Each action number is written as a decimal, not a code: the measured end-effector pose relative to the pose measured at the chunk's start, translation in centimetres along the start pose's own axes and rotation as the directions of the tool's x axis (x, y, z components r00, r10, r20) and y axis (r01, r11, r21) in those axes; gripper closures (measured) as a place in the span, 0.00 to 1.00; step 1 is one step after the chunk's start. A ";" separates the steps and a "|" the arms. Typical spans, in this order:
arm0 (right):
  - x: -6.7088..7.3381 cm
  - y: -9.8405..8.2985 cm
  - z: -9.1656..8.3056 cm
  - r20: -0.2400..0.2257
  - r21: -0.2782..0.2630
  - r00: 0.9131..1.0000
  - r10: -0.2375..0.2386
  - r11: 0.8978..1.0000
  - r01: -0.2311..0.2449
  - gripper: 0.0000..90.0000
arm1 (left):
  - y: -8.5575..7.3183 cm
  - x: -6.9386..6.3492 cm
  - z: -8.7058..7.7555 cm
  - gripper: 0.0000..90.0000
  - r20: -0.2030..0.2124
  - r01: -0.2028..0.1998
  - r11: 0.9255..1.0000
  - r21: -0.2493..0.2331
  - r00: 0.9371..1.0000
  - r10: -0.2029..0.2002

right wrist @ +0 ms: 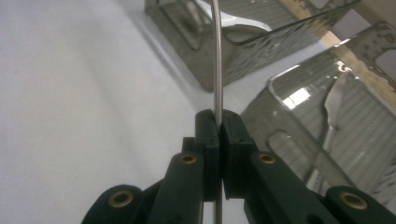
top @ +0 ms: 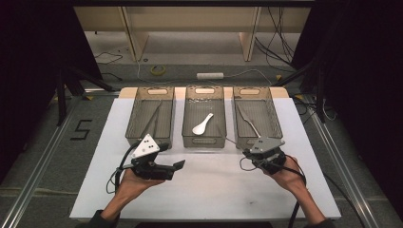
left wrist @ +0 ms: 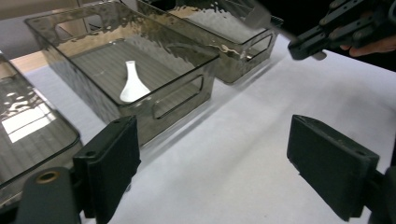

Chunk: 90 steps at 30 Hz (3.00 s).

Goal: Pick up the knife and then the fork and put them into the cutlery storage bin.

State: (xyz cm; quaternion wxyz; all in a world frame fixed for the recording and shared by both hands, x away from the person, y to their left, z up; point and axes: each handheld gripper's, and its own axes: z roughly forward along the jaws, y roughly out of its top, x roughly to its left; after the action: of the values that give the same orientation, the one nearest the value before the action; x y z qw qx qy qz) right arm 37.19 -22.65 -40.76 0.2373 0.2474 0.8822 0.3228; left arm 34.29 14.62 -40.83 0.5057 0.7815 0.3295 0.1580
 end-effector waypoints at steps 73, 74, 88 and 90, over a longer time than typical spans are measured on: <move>-11.5 1.8 6.1 0.067 0.107 0.896 0.438 0.890 -0.443 0.64 | -2.2 1.5 -1.5 0.17 -0.076 0.033 0.999 -0.035 0.996 -0.036; -11.3 1.8 6.0 0.058 0.099 0.897 0.439 0.891 -0.442 0.62 | -2.2 1.5 -1.5 0.17 -0.074 0.035 0.999 -0.037 0.997 -0.037; -6.9 2.2 3.4 -0.060 -0.079 0.896 0.439 0.893 -0.443 0.33 | -2.2 1.5 -1.5 0.17 -0.067 0.040 0.999 -0.037 0.997 -0.042; -6.4 2.1 3.1 -0.076 -0.102 0.896 0.438 0.890 -0.444 0.31 | -2.2 1.5 -1.4 0.17 -0.065 0.042 0.998 -0.036 0.997 -0.044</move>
State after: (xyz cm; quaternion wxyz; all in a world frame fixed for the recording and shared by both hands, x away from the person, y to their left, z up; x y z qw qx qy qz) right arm 44.44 -23.62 -39.74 0.1495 0.4184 0.7886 0.4252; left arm 33.81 17.24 -42.29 0.5114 0.7596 0.3599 0.1787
